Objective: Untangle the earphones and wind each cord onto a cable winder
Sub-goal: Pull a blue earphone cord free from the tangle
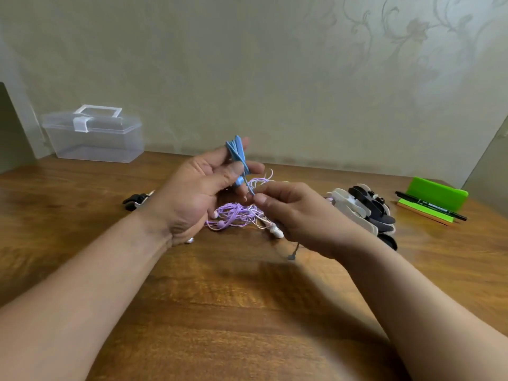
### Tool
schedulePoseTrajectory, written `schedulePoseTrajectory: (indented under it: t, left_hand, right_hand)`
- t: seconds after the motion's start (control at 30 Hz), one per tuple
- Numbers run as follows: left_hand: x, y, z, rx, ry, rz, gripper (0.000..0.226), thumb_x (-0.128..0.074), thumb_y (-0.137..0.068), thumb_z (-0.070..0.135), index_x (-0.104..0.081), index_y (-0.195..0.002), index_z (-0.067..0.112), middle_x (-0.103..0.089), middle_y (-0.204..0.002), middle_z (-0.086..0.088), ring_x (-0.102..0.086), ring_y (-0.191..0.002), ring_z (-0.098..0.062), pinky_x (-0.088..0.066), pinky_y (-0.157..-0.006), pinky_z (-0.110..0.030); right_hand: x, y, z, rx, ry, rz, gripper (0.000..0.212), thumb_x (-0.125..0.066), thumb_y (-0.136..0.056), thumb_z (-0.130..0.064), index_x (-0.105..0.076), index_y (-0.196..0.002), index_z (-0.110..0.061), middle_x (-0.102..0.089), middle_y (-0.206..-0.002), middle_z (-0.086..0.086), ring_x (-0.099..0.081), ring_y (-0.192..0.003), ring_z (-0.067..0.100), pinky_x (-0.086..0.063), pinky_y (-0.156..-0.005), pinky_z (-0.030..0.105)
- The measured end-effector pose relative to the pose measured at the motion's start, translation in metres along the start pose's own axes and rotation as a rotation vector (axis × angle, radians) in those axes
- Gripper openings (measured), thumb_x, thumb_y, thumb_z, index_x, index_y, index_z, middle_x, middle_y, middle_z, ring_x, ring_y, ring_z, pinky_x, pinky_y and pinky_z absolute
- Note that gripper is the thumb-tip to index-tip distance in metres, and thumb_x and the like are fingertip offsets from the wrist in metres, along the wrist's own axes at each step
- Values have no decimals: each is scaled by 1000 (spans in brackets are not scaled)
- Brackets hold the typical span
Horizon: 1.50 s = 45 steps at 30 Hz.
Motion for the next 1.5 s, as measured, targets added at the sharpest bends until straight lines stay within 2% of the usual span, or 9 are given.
schedulePoseTrajectory:
  t: [0.13, 0.27, 0.5, 0.7, 0.8, 0.87, 1.13, 1.3, 1.5]
  left_hand:
    - [7, 1, -12, -59, -659, -27, 23, -58, -105, 17, -69, -119, 31, -76, -91, 9, -55, -72, -8, -58, -74, -44]
    - [-4, 5, -22, -15, -880, -208, 19, -59, -104, 18, -70, -117, 28, -72, -89, 6, -60, -77, -10, -56, -79, -43]
    - [-39, 27, -26, 153, -685, -514, 17, -54, -106, 9, -71, -110, 13, -73, -86, 9, -59, -73, -11, -53, -75, -28]
    - [-54, 43, -12, 279, -4, -678, 37, -56, -100, 14, -65, -135, 8, -69, -102, -11, -56, -75, -16, -53, -73, -26]
    - [-55, 32, -10, 214, 244, -522, 40, -55, -98, 14, -65, -137, 10, -70, -100, -8, -57, -71, -14, -54, -68, -27]
    - [-45, 19, -15, 205, 320, -329, 39, -56, -98, 16, -67, -136, 12, -68, -96, -5, -57, -67, -12, -53, -66, -26]
    - [-5, 2, -19, 96, 8, 96, 27, -53, -106, 15, -65, -128, 25, -77, -116, 1, -36, -44, -6, -31, -50, -26]
    - [-4, 6, -12, 40, -70, 178, 25, -53, -106, 13, -70, -112, 31, -78, -114, 4, -69, -87, -18, -52, -57, -19]
    - [-10, 1, -17, 11, 30, 186, 34, -52, -106, 14, -60, -137, 26, -76, -119, 3, -69, -113, -5, -57, -88, -22]
  right_hand:
    - [-1, 4, -20, 66, 401, 36, 30, -60, -106, -30, -65, -87, -8, -56, -58, -13, -47, -54, 3, -35, -55, 23]
    - [34, 5, -26, 50, 446, 192, 19, -74, -96, -35, -72, -84, -20, -58, -60, -8, -47, -54, 3, -34, -51, 18]
    - [32, 10, -27, 116, 239, 0, 14, -79, -93, -25, -76, -88, -12, -69, -66, -9, -56, -56, -1, -40, -55, 13]
    - [29, 4, -12, 58, -467, -68, 15, -66, -96, -20, -70, -97, -6, -70, -80, 7, -61, -69, 16, -49, -63, 22]
    - [7, 1, -10, 37, -558, -91, 20, -58, -99, -14, -69, -106, 1, -69, -82, 24, -68, -68, 18, -57, -69, 29]
    - [-7, -1, -7, 8, -571, -37, 17, -53, -103, -10, -68, -104, -2, -69, -74, 14, -66, -61, 14, -54, -64, 28]
    - [-21, -4, 11, -127, -372, 213, 14, -60, -104, -7, -69, -104, 4, -64, -74, 4, -60, -65, 10, -58, -62, 25]
    - [-28, -2, 12, -194, -569, 239, 9, -70, -98, -7, -63, -92, -6, -66, -67, 1, -64, -57, 8, -56, -56, 22]
    - [-39, -1, 12, -236, -674, 185, 10, -69, -98, -5, -66, -89, -5, -65, -64, 6, -65, -57, 10, -56, -56, 21]
Point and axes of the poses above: each hand's wrist, its own y-axis away from the middle knuckle, its own x-axis out of the back of the hand, z = x × y, the point moved 9 cm from there along -y, towards the middle knuckle
